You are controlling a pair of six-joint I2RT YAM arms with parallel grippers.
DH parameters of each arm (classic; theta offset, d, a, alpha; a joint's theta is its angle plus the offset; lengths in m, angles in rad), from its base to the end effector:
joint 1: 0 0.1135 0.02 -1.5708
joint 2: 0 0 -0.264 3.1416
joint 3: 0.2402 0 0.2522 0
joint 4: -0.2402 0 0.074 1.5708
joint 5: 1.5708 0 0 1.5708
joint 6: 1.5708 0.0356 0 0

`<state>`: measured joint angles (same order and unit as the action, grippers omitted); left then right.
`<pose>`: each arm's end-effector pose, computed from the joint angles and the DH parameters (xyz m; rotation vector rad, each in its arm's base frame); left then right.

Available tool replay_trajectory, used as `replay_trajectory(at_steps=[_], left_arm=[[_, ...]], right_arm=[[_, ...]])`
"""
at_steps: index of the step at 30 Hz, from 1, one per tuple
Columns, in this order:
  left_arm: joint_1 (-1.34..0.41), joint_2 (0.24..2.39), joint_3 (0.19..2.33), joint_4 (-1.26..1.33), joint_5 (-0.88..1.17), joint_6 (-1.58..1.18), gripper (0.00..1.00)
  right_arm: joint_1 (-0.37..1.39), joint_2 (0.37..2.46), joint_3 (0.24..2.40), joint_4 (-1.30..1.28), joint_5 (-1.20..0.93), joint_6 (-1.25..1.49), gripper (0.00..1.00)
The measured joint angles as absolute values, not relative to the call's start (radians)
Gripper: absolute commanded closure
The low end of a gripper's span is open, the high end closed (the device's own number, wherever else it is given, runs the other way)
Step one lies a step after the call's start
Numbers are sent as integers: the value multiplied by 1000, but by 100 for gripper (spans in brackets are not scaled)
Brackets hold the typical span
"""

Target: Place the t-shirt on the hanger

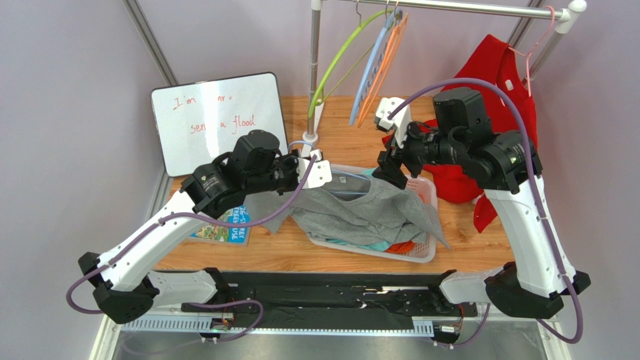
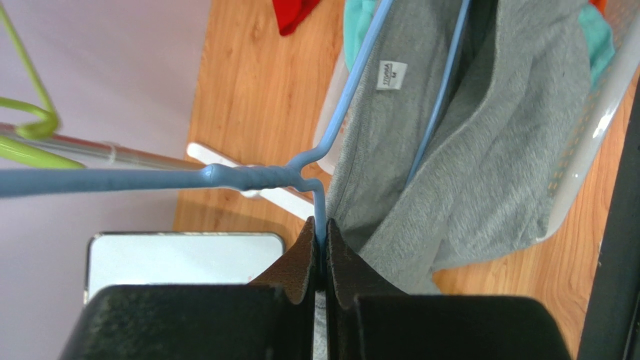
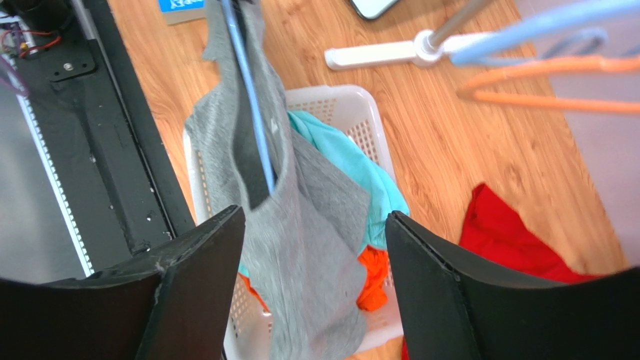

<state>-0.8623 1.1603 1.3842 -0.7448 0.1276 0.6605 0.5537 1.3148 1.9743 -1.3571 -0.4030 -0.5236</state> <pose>0.1495 -0.1814 0.4141 1.5021 1.4636 -0.2555 0.1558 0.1127 0.4978 -1.3288 1.8085 0.4720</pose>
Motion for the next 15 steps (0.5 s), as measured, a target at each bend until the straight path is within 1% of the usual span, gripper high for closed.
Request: replay_trajectory(at_steps=[5,6,8,12,15], left_arm=[[-877,1214,1526,-791,133,664,100],[-876,1221,1541,-794,136,666,100],[-876,1225,1555,-799,150,672,100],[-877,1226,1565,-815,194,697,100],[-883,1226,1574,-834,221,717,100]], right_arm=[[660,1346,1999,-1356,-414,-532,33],[680,1349,1991,-1354,-415,-532,37],[707,1348,1967,-1356,-414,-533,40],[727,1347,1930,-1357,-408,-541,50],[733,1349,1929,-1361,-411,-545,49]])
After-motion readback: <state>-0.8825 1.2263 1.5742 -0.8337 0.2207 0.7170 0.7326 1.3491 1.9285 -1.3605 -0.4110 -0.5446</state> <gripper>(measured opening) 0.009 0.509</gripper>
